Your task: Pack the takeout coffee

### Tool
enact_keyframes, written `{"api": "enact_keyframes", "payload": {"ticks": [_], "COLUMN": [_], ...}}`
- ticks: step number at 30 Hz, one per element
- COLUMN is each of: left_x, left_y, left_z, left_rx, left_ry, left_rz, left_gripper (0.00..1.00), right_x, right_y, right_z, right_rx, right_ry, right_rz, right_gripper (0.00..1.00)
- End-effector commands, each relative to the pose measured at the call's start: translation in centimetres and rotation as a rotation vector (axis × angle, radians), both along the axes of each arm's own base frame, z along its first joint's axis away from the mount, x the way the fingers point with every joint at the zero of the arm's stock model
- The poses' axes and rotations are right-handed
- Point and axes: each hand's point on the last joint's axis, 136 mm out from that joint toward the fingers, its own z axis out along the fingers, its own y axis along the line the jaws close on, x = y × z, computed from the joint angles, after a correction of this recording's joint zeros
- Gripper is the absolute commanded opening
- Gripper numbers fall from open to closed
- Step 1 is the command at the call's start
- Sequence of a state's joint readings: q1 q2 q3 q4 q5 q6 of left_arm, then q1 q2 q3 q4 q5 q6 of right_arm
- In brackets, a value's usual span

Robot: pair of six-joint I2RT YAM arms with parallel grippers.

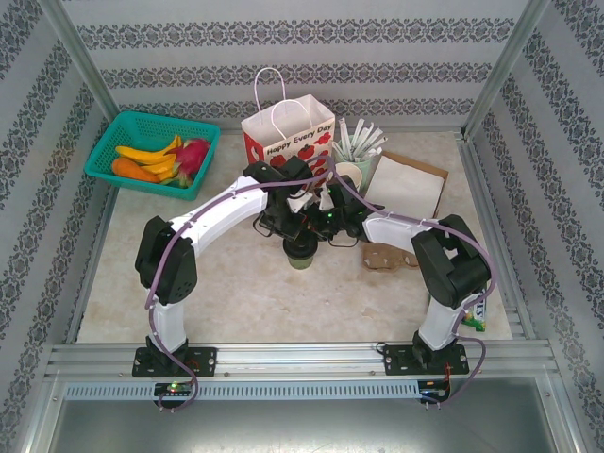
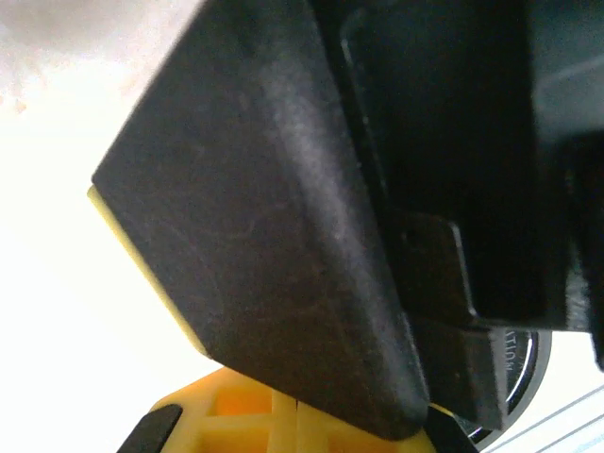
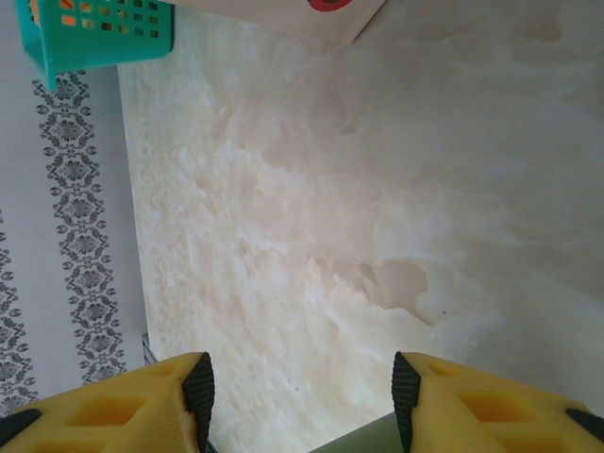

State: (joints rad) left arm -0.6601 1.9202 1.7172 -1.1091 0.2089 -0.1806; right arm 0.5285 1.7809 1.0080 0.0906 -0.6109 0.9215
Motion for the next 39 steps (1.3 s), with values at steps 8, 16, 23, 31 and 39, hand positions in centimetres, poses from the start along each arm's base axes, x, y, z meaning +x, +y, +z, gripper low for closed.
{"api": "enact_keyframes", "payload": {"ticks": [8,16,23,31,39], "left_x": [0.7,1.6,2.1,2.3,2.4], "left_y": [0.4,1.4,1.9,2.4,2.5], "left_z": [-1.5,0.0,0.3,-1.1,-1.5], "left_rx": [0.08,0.098,0.109,0.12,0.121], "left_ry": [-0.035,-0.071,-0.078,-0.034,-0.017], "left_rz": [0.081,0.274,0.425,0.552,0.577], "left_gripper": [0.0,0.0,0.0,0.0,0.0], "right_x": [-0.8,-2.6,-4.6,-6.1,-5.8], "right_y": [-3.9,-7.7,-7.9,-5.6,-4.2], "right_z": [3.6,4.6,4.5,3.4,2.9], "right_rx": [-0.115,-0.172,-0.159,-0.123,-0.084], "right_ry": [-0.123,-0.232,-0.351,-0.47,-0.489], "right_rz": [-0.136,-0.225,-0.151,-0.044,0.0], "right_gripper": [0.78,0.98,0.98,0.85,0.69]}}
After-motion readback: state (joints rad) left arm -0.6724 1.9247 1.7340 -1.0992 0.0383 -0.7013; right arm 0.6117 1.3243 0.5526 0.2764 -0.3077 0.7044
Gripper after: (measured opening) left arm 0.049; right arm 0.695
